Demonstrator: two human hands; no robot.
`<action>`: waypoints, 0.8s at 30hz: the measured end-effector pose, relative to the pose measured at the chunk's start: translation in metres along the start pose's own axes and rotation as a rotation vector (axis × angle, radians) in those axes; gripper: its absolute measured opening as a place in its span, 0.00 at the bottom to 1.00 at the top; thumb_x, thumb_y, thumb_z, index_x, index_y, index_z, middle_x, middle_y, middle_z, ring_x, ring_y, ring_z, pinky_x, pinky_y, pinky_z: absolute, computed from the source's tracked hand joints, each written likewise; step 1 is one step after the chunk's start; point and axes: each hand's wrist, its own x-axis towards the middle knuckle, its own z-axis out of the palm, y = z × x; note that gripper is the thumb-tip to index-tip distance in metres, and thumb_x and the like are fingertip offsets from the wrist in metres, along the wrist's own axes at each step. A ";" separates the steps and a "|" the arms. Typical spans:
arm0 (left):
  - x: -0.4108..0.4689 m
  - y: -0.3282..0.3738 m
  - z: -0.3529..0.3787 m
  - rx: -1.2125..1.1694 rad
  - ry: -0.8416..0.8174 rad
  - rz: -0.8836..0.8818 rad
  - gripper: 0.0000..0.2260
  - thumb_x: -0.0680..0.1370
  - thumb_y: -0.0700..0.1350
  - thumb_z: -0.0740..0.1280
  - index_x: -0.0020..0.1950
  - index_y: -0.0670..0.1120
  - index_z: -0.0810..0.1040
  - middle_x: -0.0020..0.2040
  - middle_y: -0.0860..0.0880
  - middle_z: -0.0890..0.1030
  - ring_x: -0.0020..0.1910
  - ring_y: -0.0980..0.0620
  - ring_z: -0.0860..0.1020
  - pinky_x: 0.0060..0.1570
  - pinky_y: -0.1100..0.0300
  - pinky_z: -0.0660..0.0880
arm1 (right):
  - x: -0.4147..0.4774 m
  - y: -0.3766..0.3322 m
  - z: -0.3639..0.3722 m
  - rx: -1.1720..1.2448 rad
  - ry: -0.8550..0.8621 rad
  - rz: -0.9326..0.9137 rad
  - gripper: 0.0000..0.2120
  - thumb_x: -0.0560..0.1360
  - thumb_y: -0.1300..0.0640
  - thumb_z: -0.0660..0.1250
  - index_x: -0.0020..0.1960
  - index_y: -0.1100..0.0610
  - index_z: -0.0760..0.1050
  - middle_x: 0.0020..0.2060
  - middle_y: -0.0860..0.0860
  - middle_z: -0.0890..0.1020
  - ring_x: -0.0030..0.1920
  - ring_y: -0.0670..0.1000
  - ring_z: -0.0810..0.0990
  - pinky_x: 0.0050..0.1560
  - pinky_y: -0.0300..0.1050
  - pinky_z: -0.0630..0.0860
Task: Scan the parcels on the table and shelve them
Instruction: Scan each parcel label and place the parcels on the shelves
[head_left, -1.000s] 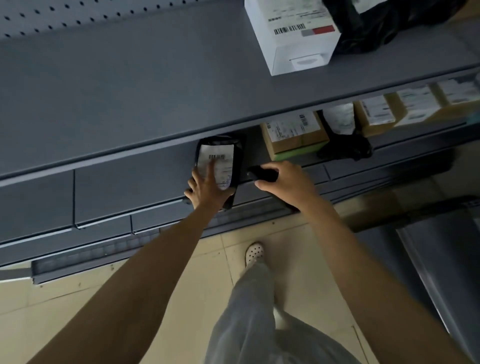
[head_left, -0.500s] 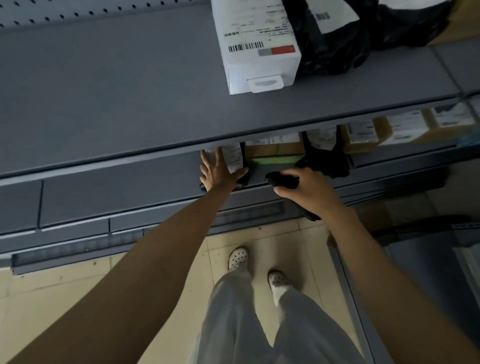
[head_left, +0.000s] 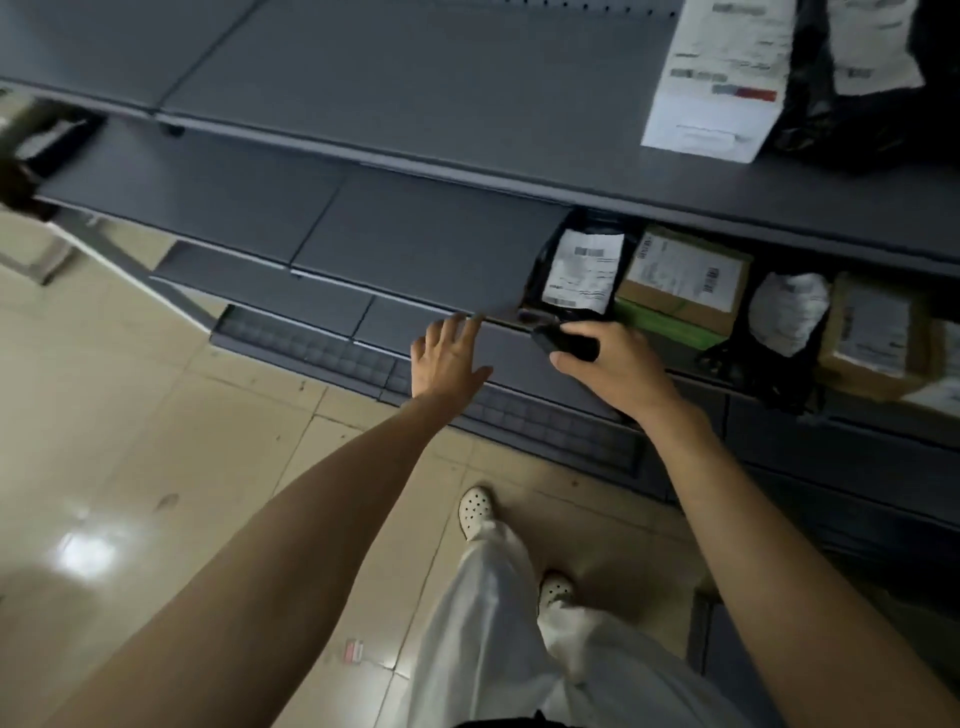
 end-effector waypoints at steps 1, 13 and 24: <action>-0.012 -0.012 -0.005 0.009 0.022 -0.018 0.33 0.77 0.56 0.68 0.79 0.54 0.57 0.76 0.48 0.63 0.75 0.43 0.60 0.71 0.45 0.60 | 0.000 -0.012 0.005 -0.005 -0.021 -0.037 0.25 0.76 0.45 0.71 0.71 0.52 0.75 0.68 0.52 0.77 0.69 0.55 0.74 0.65 0.51 0.74; -0.125 -0.191 -0.079 0.024 0.208 -0.394 0.29 0.78 0.52 0.68 0.77 0.53 0.63 0.72 0.48 0.69 0.72 0.44 0.65 0.67 0.46 0.62 | 0.015 -0.196 0.103 -0.127 -0.228 -0.423 0.24 0.73 0.44 0.72 0.68 0.47 0.78 0.63 0.48 0.81 0.64 0.54 0.78 0.61 0.50 0.76; -0.200 -0.422 -0.155 0.085 0.287 -0.613 0.26 0.78 0.51 0.68 0.74 0.53 0.66 0.71 0.51 0.70 0.71 0.46 0.65 0.68 0.48 0.61 | 0.038 -0.423 0.259 -0.179 -0.351 -0.627 0.24 0.74 0.44 0.71 0.69 0.45 0.76 0.63 0.49 0.81 0.63 0.55 0.77 0.57 0.50 0.75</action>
